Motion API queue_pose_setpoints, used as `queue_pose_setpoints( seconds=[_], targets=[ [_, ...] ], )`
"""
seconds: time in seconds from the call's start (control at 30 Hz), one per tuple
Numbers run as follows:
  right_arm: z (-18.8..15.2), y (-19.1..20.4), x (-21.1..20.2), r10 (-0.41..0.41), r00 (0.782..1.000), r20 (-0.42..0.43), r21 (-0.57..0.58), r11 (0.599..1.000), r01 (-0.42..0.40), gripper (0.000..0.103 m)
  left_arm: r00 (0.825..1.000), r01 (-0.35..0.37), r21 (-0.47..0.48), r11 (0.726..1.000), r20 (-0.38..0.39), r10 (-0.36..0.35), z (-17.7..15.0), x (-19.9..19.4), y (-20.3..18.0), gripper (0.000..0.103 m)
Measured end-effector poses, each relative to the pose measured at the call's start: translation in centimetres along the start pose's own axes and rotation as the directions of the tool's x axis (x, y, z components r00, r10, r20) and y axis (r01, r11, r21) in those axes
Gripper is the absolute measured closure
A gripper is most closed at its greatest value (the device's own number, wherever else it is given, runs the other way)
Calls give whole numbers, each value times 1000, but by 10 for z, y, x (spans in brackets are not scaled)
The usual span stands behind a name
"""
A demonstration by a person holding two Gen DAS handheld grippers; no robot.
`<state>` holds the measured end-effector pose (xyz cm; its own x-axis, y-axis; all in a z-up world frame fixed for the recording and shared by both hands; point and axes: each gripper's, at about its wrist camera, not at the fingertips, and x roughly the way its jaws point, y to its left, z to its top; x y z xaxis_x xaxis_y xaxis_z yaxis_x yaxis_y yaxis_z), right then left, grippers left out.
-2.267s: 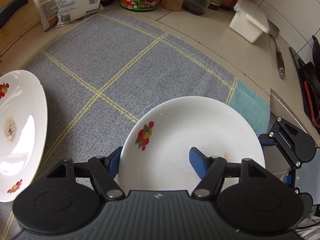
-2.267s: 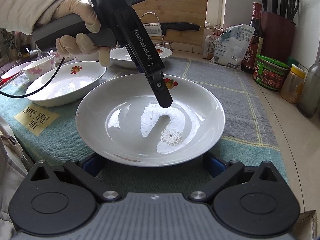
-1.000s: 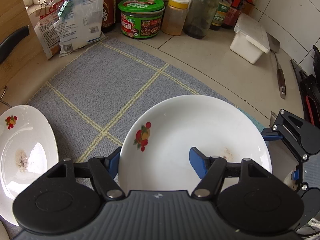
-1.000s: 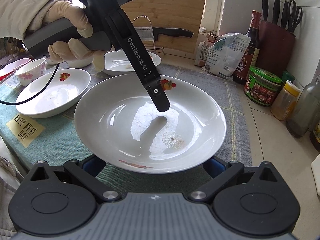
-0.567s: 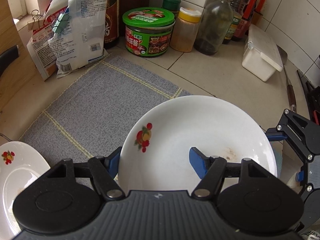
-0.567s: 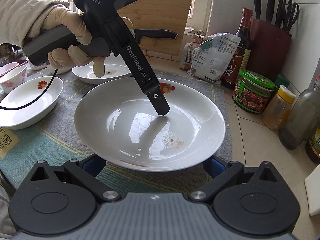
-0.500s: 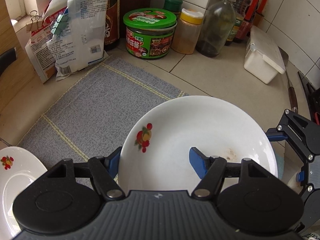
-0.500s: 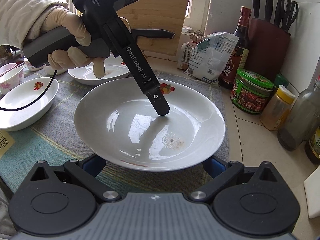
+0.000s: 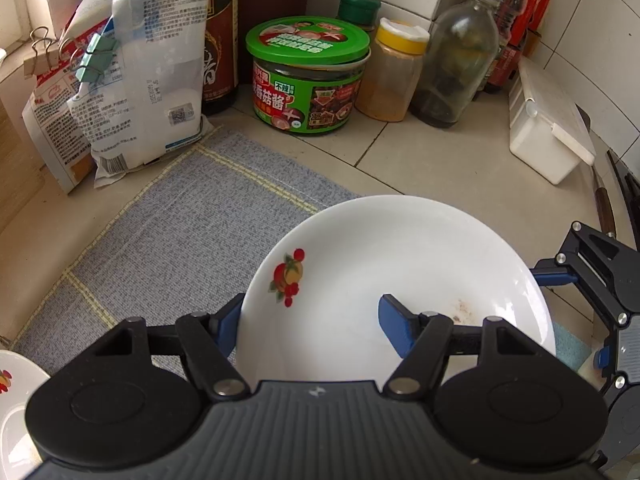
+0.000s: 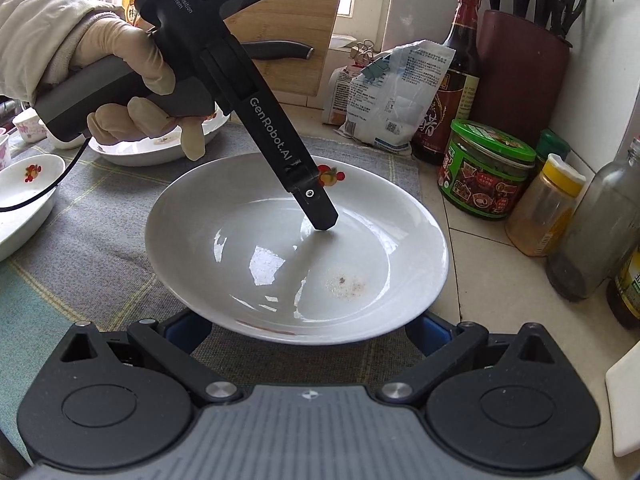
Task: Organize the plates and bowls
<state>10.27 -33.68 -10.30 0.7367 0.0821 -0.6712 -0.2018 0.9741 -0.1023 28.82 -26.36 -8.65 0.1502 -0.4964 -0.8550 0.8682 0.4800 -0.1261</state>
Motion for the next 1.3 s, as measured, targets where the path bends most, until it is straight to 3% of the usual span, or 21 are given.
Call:
queue_pose_setpoints(
  seconds=[0.5,0.9,1.13,1.3],
  targets=[
    [-5,3,1,-32,999,-32,-4,999,32,0,999,-29,21,999,21,29,-1,-4,-5,31],
    [-6,4,-32,-57,998,-20,90,994,59,0,990,-86,6,996,116,85,-19,-71,-32,20],
    [-1,9,-65,-103,995,15,148,984,100,0,965,-163,-51,985,199,170,-50,-123,-65,11],
    [-3,22,-84,-114,993,25,159,981,109,0,912,-271,-144,952,278,302,-84,-156,-91,10]
  ],
)
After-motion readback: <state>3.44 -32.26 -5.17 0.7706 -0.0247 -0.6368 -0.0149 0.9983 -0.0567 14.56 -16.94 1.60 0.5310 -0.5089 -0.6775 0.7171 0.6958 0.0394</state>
